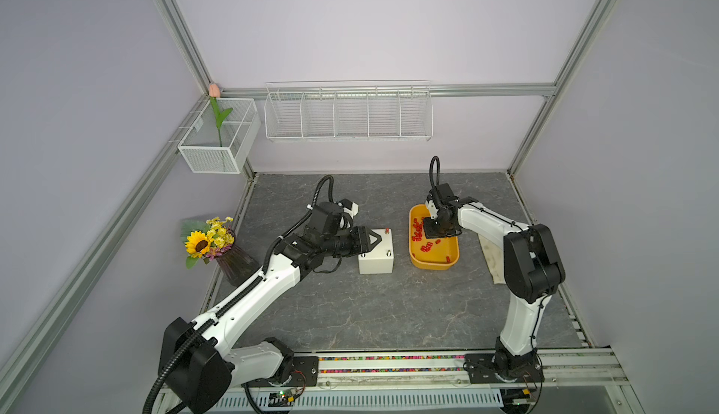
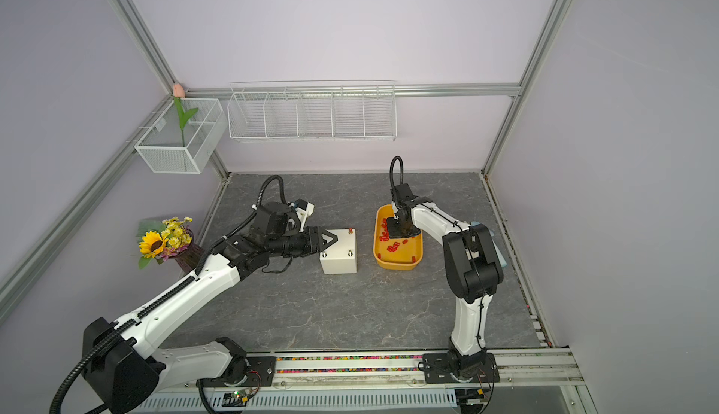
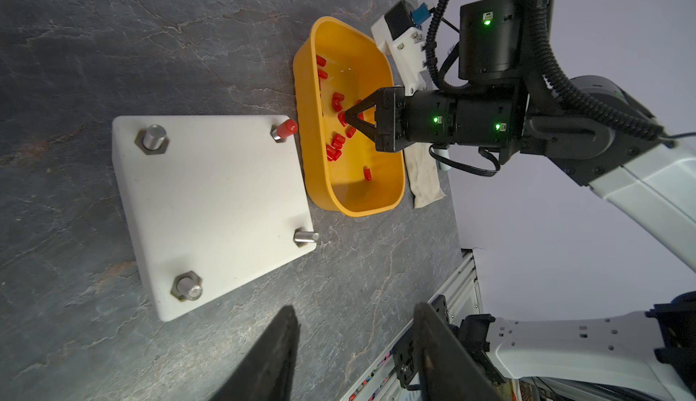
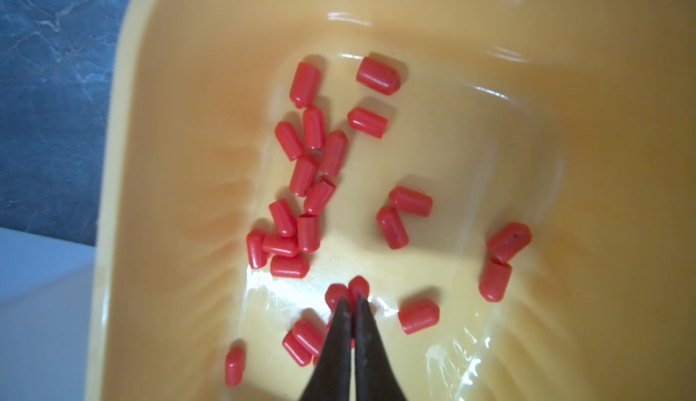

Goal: Cover the protruding screws with screw protection sleeves
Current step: Adjust the screw protection sleeve in the storage box.

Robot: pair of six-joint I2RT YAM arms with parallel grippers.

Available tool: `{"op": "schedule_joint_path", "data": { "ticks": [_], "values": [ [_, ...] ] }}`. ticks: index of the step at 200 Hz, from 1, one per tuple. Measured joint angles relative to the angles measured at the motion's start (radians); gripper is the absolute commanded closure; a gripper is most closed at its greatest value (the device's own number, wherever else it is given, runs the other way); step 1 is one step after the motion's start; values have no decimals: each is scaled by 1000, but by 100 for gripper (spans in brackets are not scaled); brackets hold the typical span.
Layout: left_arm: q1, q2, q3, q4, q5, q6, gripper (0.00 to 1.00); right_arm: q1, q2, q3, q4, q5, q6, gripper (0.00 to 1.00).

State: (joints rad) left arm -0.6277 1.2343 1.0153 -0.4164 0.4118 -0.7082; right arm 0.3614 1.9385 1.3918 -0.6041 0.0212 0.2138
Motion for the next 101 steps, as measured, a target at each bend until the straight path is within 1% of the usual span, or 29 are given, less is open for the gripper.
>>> {"op": "schedule_joint_path", "data": {
  "ticks": [31,65,82,101],
  "values": [
    [0,0,0,0,0,0,49,0,39,7,3,0,1,91],
    [0,0,0,0,0,1,48,0,50,13,4,0,10,79],
    [0,0,0,0,0,1,48,0,50,19,4,2,15,77],
    [0,0,0,0,0,1,48,0,50,20,3,5,15,77]
  ]
}}
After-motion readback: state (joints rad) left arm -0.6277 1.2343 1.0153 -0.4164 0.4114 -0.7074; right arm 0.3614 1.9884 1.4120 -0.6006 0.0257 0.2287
